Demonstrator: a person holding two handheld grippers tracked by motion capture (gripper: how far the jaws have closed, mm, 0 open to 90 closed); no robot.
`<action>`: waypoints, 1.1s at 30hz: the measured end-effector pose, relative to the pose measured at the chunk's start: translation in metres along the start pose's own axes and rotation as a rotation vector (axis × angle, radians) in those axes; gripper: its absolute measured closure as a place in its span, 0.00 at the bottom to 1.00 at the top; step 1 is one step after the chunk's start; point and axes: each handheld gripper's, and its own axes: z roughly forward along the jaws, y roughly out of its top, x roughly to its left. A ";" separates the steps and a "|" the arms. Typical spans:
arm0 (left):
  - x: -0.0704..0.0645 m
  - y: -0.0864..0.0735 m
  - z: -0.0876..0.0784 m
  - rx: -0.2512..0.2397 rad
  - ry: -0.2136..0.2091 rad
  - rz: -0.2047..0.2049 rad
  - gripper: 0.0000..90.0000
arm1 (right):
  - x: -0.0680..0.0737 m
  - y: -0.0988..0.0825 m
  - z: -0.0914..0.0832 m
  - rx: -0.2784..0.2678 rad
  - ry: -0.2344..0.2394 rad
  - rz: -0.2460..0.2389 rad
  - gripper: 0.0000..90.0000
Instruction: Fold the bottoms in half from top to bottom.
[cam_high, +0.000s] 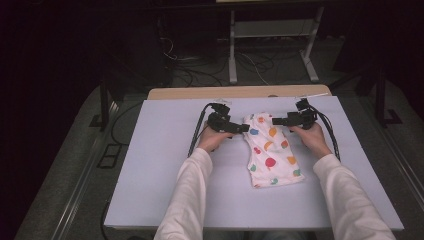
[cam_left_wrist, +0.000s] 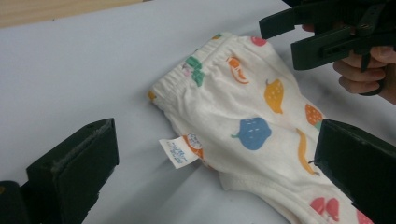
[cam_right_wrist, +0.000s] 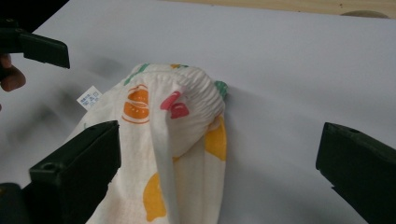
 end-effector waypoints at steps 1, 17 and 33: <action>0.002 -0.001 0.002 -0.002 -0.003 -0.011 0.00 | -0.001 0.000 0.001 -0.001 0.000 0.007 0.00; 0.013 -0.009 0.026 -0.002 -0.032 -0.128 0.14 | -0.003 -0.003 0.015 0.035 0.068 0.060 0.37; 0.012 -0.010 0.042 0.026 -0.065 -0.200 0.56 | -0.009 -0.004 0.020 0.083 0.094 0.109 0.88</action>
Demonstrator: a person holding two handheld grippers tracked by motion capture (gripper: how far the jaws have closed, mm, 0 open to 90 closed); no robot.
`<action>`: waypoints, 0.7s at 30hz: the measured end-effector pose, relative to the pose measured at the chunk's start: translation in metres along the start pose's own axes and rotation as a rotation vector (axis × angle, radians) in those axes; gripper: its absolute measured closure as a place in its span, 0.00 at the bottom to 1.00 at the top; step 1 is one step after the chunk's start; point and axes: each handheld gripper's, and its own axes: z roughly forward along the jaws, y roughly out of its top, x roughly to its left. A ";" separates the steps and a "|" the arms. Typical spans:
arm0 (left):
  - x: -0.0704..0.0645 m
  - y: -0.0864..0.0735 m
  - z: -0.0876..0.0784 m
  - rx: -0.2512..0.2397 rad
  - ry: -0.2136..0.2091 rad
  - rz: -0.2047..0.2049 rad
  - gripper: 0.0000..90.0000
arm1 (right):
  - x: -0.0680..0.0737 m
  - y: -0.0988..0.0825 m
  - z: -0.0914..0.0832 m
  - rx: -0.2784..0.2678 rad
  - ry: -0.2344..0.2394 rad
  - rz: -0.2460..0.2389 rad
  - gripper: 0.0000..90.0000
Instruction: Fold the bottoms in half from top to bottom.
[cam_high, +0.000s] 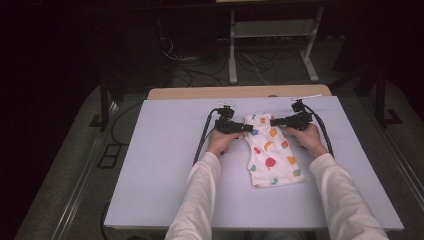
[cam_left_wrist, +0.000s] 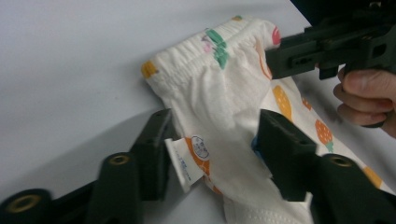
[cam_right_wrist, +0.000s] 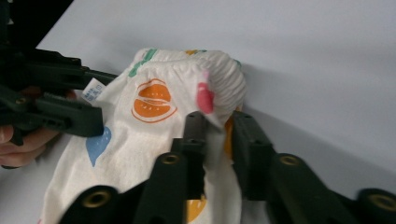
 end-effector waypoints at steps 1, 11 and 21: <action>0.000 0.000 0.001 -0.001 -0.001 0.000 0.61 | -0.001 -0.001 0.000 0.007 -0.002 0.004 0.96; 0.000 0.000 0.007 -0.013 0.028 -0.059 0.78 | -0.006 -0.001 -0.015 -0.017 -0.054 0.008 0.98; -0.003 0.000 0.008 -0.016 0.057 -0.033 0.97 | -0.006 -0.004 -0.017 -0.023 -0.085 -0.001 0.99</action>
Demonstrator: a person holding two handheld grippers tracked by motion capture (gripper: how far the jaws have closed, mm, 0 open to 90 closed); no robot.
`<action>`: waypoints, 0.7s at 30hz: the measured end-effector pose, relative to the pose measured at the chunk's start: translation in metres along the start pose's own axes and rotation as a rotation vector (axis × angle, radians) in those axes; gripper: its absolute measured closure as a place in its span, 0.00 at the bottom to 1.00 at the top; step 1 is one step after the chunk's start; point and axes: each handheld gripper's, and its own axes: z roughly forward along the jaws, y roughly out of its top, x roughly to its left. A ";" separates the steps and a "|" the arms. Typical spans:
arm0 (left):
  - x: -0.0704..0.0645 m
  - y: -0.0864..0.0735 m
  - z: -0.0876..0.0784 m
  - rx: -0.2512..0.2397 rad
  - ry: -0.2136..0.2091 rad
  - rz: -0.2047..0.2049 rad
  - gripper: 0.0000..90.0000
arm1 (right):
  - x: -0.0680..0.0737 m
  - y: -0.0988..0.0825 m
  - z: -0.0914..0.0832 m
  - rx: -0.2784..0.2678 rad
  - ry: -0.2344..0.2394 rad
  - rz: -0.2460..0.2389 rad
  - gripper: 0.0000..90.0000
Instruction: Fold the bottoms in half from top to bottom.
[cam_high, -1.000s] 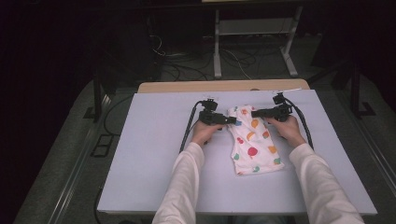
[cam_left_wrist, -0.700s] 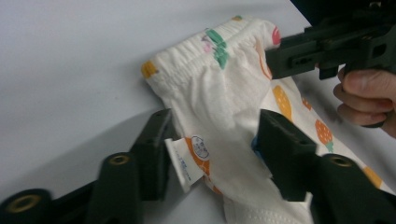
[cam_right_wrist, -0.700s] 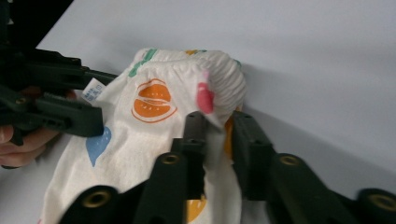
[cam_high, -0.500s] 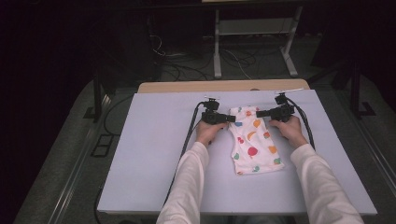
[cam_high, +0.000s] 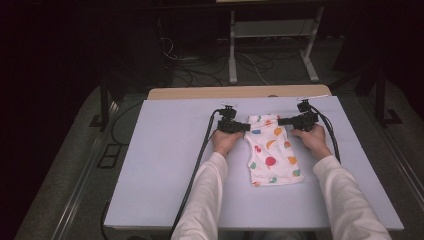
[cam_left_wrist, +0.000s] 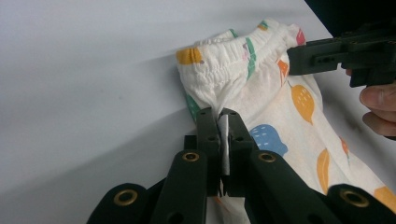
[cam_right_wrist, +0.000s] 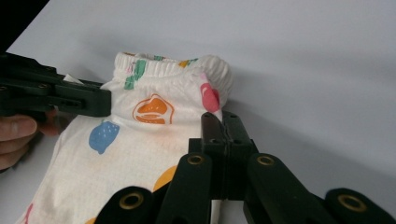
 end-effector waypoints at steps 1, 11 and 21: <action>0.000 0.001 -0.001 -0.008 0.004 0.008 0.97 | 0.000 0.000 -0.001 -0.002 -0.006 -0.003 0.99; -0.004 0.002 -0.005 -0.012 0.014 0.017 0.97 | 0.003 -0.004 -0.007 -0.047 0.009 0.001 0.99; -0.014 0.003 -0.011 -0.026 0.011 0.029 0.97 | 0.012 -0.009 -0.018 -0.104 0.025 -0.016 0.99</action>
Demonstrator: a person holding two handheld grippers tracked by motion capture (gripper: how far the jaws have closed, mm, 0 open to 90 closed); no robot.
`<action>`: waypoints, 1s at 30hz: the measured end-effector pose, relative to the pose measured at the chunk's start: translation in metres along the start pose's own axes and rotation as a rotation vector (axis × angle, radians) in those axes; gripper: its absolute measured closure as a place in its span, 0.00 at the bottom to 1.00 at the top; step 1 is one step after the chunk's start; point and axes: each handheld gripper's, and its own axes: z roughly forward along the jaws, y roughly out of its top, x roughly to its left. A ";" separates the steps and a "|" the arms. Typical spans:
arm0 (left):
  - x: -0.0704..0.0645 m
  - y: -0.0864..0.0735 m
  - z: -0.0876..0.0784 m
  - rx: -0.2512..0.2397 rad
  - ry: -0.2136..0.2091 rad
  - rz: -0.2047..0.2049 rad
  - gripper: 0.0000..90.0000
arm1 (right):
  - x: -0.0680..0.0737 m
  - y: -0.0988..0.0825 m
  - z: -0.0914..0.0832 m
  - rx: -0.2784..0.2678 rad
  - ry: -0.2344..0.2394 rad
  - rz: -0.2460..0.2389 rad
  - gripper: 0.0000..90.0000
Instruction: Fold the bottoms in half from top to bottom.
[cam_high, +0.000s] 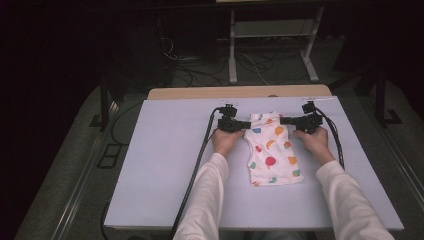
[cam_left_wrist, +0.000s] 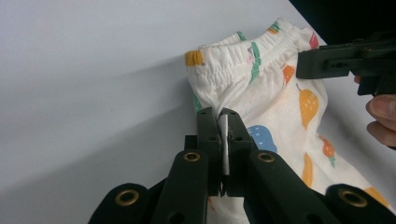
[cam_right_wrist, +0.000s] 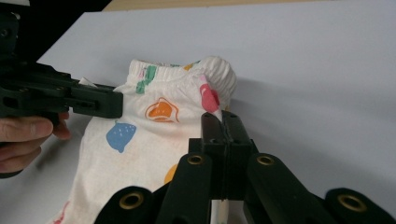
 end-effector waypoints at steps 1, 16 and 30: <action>-0.001 0.000 -0.001 -0.002 0.003 0.002 0.97 | 0.001 0.000 -0.001 -0.004 0.002 0.001 0.99; -0.013 -0.007 -0.017 -0.038 -0.019 0.010 0.97 | 0.024 -0.001 -0.023 -0.017 -0.001 -0.085 0.99; -0.024 -0.012 -0.028 -0.057 -0.042 0.030 0.97 | 0.028 -0.008 -0.033 -0.027 0.008 -0.092 0.99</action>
